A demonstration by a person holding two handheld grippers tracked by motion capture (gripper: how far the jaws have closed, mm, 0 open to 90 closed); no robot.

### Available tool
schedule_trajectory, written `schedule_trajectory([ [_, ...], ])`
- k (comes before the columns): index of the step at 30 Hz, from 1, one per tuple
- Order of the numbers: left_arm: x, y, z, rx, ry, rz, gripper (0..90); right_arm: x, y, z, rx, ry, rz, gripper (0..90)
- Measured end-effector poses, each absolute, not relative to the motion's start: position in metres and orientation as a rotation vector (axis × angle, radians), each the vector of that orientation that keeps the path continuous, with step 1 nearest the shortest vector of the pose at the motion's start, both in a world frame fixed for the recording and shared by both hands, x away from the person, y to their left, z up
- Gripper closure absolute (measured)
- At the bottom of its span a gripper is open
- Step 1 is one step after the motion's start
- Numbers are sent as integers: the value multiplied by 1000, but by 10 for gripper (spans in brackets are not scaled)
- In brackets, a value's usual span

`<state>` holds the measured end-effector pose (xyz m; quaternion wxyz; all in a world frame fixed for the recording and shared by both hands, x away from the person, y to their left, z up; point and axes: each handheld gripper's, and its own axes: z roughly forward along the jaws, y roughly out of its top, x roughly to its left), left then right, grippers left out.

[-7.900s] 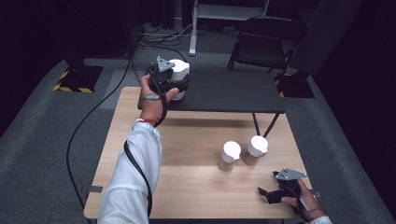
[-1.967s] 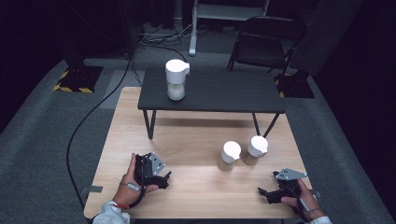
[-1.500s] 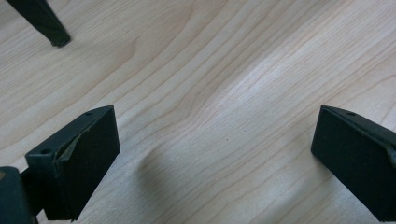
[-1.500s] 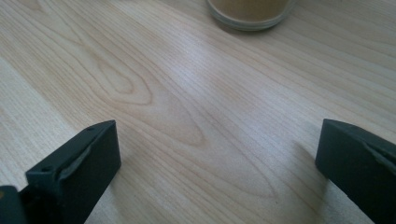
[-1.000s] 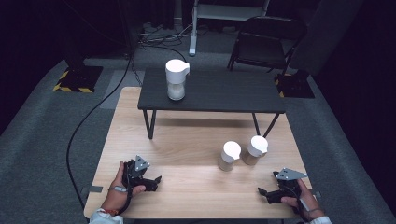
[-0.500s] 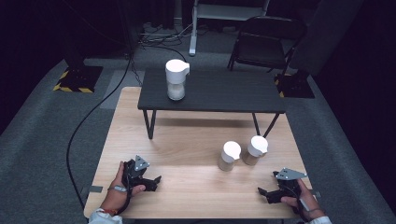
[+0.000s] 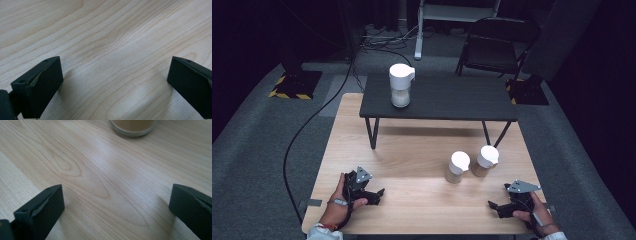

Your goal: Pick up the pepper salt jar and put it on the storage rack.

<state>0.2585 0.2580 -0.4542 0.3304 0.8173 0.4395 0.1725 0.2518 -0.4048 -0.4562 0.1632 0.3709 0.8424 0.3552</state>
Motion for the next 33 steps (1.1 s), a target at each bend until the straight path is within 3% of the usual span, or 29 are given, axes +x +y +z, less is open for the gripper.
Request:
schedule_trajectory([
  [33,259,258,-454,2137,1148,450,0,235,-397,-444,1014,2339,1097,16],
])
